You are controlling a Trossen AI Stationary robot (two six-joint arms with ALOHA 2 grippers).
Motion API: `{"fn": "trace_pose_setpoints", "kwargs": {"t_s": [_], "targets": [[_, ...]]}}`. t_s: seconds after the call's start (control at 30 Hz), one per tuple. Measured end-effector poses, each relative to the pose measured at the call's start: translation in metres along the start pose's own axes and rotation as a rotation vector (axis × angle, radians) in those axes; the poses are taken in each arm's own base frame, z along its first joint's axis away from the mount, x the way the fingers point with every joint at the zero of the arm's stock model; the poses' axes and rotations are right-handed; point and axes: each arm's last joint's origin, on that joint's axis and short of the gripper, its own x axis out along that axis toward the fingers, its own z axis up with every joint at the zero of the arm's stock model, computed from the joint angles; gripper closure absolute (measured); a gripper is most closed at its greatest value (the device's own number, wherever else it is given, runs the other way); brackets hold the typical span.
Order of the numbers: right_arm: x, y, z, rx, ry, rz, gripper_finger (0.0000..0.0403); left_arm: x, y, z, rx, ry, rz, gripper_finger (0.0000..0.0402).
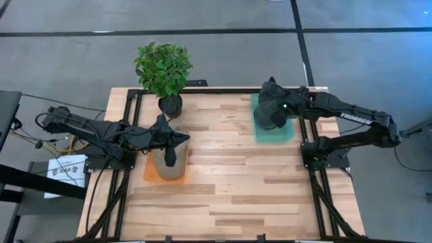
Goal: Pick & Place hat
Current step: Put the blue cap into the blue bin, then return to Home Position
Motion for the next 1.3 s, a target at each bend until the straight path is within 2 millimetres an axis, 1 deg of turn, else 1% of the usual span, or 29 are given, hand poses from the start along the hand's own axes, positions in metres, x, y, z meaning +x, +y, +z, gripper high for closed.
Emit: {"fn": "trace_pose_setpoints", "kwargs": {"t_s": [0.13,0.37,0.47,0.6,0.77,0.9,1.0,1.17,1.3], "targets": [[0.004,0.005,-0.009,0.04,0.027,0.077,0.0403,0.0,0.001,0.0,0.002,-0.003,0.016,0.0401],[0.009,0.013,-0.024,0.099,0.157,0.163,0.0403,0.0,0.001,0.0,0.003,-0.008,0.031,0.0401],[0.012,0.013,-0.031,0.144,0.219,0.15,0.0401,0.0,0.001,0.0,0.003,-0.008,0.033,0.0402],[0.012,0.011,-0.037,0.145,0.268,0.113,0.0387,0.0,0.001,0.0,0.003,-0.009,0.033,0.0402],[0.011,0.009,-0.037,0.152,0.253,0.097,0.0352,0.0,0.001,0.0,0.003,-0.009,0.033,0.0401],[0.01,0.006,-0.038,0.171,0.256,0.093,0.0315,0.0,0.001,0.0,0.003,-0.009,0.032,0.0401],[0.006,0.003,-0.041,0.181,0.234,0.099,0.0285,0.0,0.001,0.0,0.003,-0.009,0.032,0.0401],[-0.014,-0.01,-0.044,0.226,0.145,0.133,0.0234,0.0,0.001,0.0,0.002,-0.01,0.032,0.0401],[-0.032,-0.021,-0.047,0.269,0.059,0.174,0.0203,0.0,0.001,0.0,0.003,-0.009,0.032,0.0401]]}}
